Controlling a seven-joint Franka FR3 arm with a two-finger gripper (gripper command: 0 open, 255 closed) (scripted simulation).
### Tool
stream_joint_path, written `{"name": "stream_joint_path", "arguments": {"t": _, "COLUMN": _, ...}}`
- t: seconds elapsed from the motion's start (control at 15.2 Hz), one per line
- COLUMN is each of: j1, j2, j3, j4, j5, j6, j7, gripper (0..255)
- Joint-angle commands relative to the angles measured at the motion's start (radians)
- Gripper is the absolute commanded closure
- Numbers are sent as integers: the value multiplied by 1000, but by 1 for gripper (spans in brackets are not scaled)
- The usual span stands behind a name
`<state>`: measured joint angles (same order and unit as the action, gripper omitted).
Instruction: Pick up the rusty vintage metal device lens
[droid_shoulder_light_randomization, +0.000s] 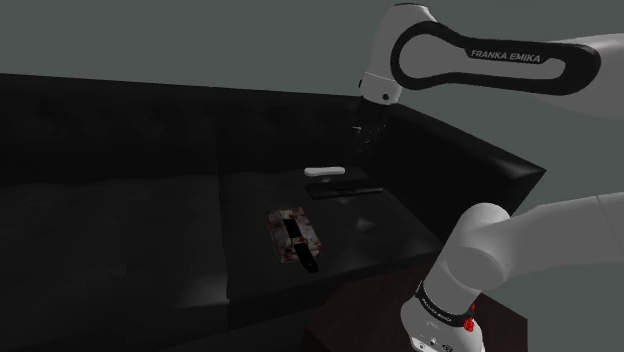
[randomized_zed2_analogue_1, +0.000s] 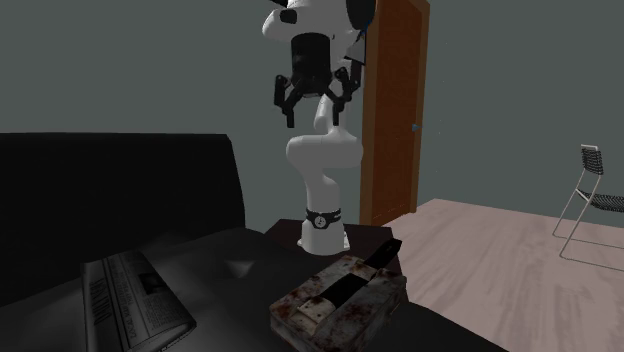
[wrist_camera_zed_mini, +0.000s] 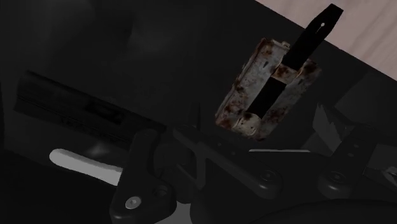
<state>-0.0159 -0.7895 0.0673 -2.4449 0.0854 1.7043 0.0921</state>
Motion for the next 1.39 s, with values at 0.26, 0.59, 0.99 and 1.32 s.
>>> {"name": "stream_joint_path", "arguments": {"t": 0.26, "j1": 4, "j2": 88, "j3": 92, "j4": -101, "j5": 79, "j6": 117, "j7": 163, "gripper": 0}}
{"name": "stream_joint_path", "arguments": {"t": 0.59, "j1": 14, "j2": 202, "j3": 170, "j4": -151, "j5": 151, "j6": 226, "j7": 292, "gripper": 0}}
{"name": "stream_joint_path", "arguments": {"t": 0.99, "j1": 27, "j2": 388, "j3": 257, "j4": -172, "j5": 231, "j6": 375, "j7": 439, "gripper": 0}}
{"name": "stream_joint_path", "arguments": {"t": 1.32, "j1": 35, "j2": 534, "j3": 306, "j4": -169, "j5": 271, "j6": 485, "j7": 521, "gripper": 0}}
